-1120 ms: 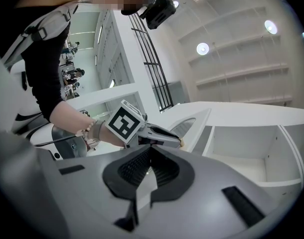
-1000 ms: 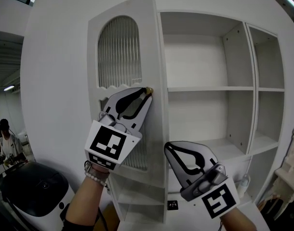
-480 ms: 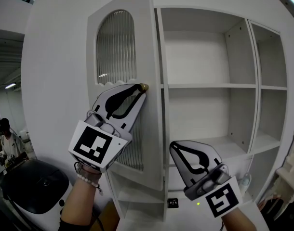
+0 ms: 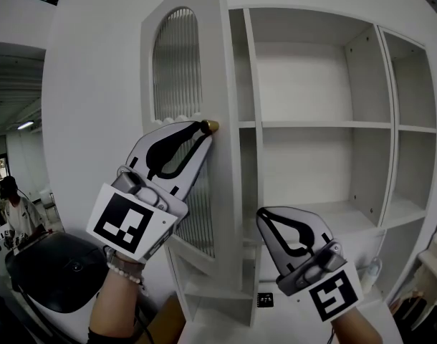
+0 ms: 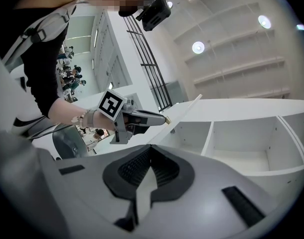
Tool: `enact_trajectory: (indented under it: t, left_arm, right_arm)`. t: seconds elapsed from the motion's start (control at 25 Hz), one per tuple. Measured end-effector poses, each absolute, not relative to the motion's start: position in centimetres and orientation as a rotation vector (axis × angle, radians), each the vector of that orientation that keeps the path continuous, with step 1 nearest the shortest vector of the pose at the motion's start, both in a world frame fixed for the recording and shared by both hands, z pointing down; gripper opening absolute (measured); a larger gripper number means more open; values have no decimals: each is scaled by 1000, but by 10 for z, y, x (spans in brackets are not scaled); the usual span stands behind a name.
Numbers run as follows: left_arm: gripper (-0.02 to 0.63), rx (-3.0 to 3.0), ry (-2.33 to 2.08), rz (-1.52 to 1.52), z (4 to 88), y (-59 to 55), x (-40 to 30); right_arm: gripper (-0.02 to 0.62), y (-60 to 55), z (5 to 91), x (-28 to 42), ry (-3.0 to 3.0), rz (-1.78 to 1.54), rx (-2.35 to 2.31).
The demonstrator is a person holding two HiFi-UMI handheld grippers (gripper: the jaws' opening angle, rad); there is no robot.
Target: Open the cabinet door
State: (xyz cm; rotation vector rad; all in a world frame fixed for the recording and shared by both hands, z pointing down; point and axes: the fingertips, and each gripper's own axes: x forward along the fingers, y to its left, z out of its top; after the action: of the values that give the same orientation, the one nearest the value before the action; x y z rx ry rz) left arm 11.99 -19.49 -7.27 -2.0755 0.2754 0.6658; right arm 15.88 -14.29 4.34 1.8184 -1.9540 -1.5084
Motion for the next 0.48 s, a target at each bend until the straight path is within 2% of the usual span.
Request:
enact_trajectory:
  t: [0.48]
  left_arm:
    - [64,-2047,285,729,-74,-189,71]
  right_arm:
    - [0,-148,45,131,-2057,-1544,1737]
